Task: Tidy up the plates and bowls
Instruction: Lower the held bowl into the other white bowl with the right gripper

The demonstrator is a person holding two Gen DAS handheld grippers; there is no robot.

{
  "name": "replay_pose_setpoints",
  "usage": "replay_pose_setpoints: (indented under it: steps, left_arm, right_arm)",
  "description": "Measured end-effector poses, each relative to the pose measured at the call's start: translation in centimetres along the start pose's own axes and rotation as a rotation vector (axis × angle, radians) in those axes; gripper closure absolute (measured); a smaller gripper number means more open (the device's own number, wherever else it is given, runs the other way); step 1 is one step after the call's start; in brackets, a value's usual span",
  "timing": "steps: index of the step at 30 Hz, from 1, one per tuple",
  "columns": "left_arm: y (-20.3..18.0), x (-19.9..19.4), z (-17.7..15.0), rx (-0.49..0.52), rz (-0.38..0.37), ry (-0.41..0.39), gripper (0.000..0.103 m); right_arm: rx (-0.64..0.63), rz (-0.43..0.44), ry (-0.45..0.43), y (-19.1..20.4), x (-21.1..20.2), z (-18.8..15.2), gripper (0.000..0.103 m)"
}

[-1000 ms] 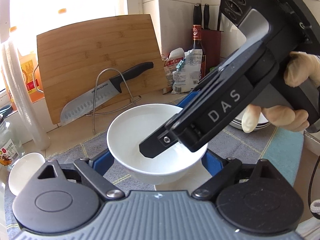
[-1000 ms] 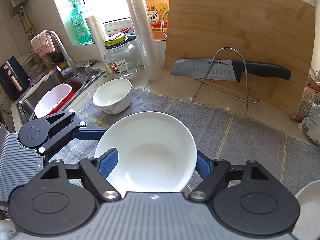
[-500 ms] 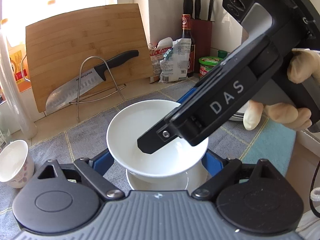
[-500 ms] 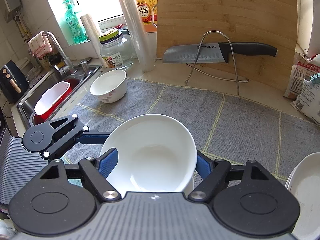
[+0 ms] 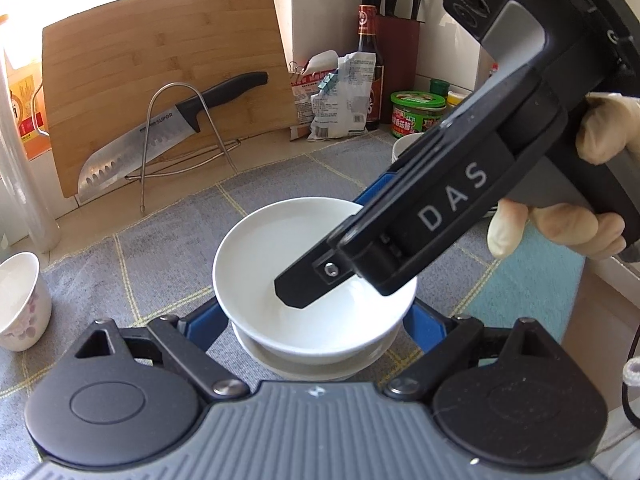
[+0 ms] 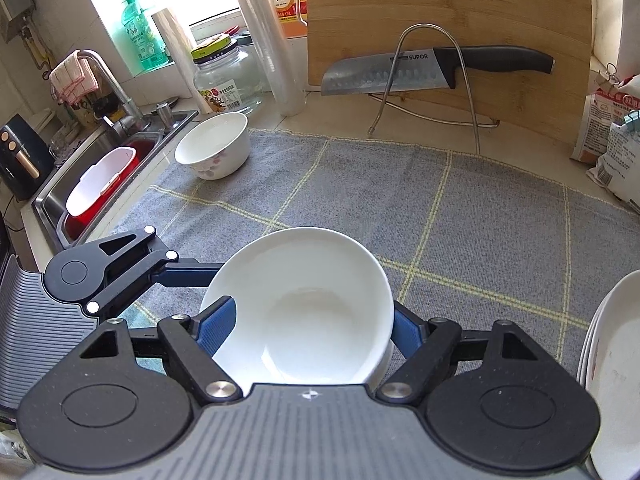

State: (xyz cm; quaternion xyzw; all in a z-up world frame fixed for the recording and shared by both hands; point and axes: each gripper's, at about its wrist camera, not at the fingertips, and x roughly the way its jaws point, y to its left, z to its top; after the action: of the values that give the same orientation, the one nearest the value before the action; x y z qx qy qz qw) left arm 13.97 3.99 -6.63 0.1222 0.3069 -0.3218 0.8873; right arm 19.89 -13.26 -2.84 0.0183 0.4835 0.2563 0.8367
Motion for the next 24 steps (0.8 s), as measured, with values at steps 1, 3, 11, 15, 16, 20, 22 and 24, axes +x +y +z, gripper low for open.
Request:
replay_pose_setpoints:
  steps: [1, 3, 11, 15, 16, 20, 22, 24]
  left_arm:
    - [0.01, 0.02, -0.01, -0.001, 0.0, 0.002, 0.01]
    - [0.02, 0.05, -0.04, -0.003, -0.002, 0.006, 0.01]
    - [-0.02, 0.23, -0.11, -0.001, -0.006, 0.012, 0.01]
    - [-0.05, 0.43, -0.18, 0.0, -0.008, 0.017, 0.01]
    - [-0.06, 0.44, -0.19, 0.0, -0.008, 0.016, 0.01]
    - [-0.09, 0.48, -0.19, 0.002, -0.008, 0.016, 0.01]
    - [-0.14, 0.49, -0.14, 0.003, -0.007, 0.017, 0.01]
    - [-0.15, 0.52, -0.18, 0.003, -0.007, 0.018, 0.01]
  right_arm:
    - [0.002, 0.0, 0.002, -0.01, 0.05, -0.06, 0.018]
    - [0.0, -0.002, 0.004, 0.03, 0.1, -0.1, 0.018]
    - [-0.001, -0.008, 0.011, 0.03, 0.17, -0.22, 0.018]
    - [0.001, -0.01, 0.015, -0.01, 0.25, -0.29, 0.018]
    - [0.002, -0.011, 0.015, 0.01, 0.28, -0.34, 0.018]
    - [0.008, -0.013, 0.016, -0.1, 0.39, -0.32, 0.018]
    - [0.008, -0.014, 0.015, -0.07, 0.37, -0.33, 0.018]
    - [0.008, -0.013, 0.016, -0.08, 0.37, -0.31, 0.018]
